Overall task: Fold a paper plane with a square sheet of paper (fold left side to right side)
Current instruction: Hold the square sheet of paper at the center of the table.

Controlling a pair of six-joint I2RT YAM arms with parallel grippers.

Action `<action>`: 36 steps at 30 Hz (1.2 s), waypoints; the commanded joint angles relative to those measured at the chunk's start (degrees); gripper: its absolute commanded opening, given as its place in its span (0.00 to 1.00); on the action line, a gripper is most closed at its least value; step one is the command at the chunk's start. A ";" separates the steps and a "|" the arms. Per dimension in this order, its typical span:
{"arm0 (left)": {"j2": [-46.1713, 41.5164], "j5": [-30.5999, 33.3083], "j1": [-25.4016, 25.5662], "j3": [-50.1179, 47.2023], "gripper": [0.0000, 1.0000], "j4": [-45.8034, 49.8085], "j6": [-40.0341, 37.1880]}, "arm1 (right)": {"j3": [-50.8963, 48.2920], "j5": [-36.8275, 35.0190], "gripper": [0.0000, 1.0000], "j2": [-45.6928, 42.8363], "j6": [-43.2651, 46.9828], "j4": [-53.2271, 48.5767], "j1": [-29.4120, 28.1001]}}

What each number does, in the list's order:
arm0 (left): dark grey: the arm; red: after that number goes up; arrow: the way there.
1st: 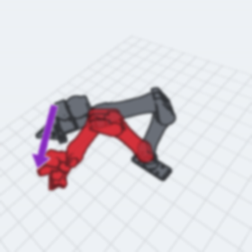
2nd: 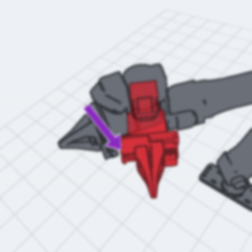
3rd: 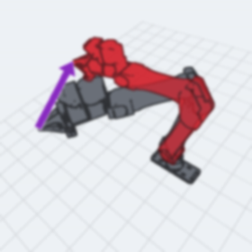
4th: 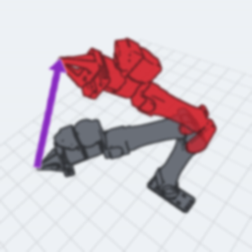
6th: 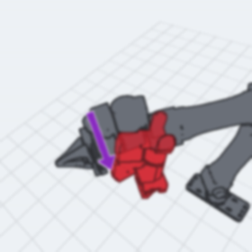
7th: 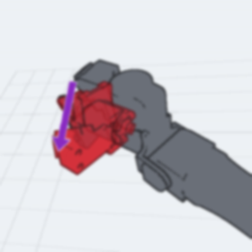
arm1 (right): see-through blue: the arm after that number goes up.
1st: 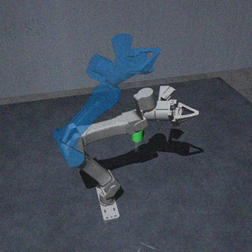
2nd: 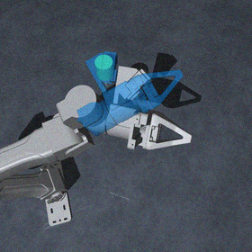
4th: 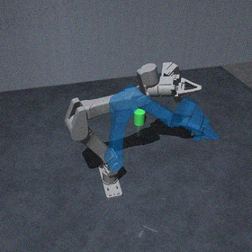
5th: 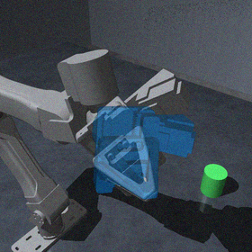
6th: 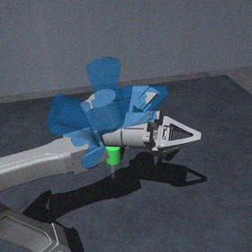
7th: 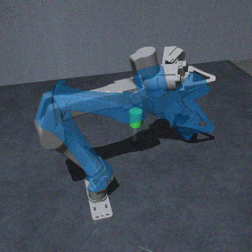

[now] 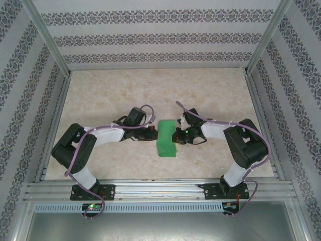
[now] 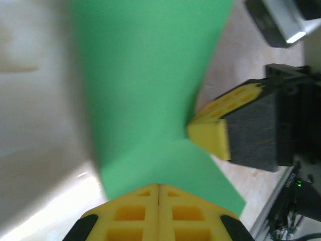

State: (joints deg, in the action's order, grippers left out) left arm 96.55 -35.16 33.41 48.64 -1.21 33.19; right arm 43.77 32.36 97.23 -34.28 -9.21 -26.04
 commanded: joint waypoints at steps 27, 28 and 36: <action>10.81 2.55 3.08 2.23 0.03 1.78 0.74 | -2.64 -0.22 0.00 -9.17 -3.07 7.04 -0.31; 10.84 2.55 3.14 2.22 0.03 1.74 0.73 | -2.64 -0.03 0.00 -9.33 -3.13 8.16 -0.37; 11.58 2.24 3.15 2.62 0.03 1.83 0.65 | 0.18 1.60 0.00 -2.66 -4.82 13.63 -1.35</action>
State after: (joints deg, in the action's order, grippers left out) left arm 105.93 -35.40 36.01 51.57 -2.59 34.09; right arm 42.00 32.67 92.12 -37.82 0.99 -26.52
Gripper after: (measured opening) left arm 0.058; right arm 0.057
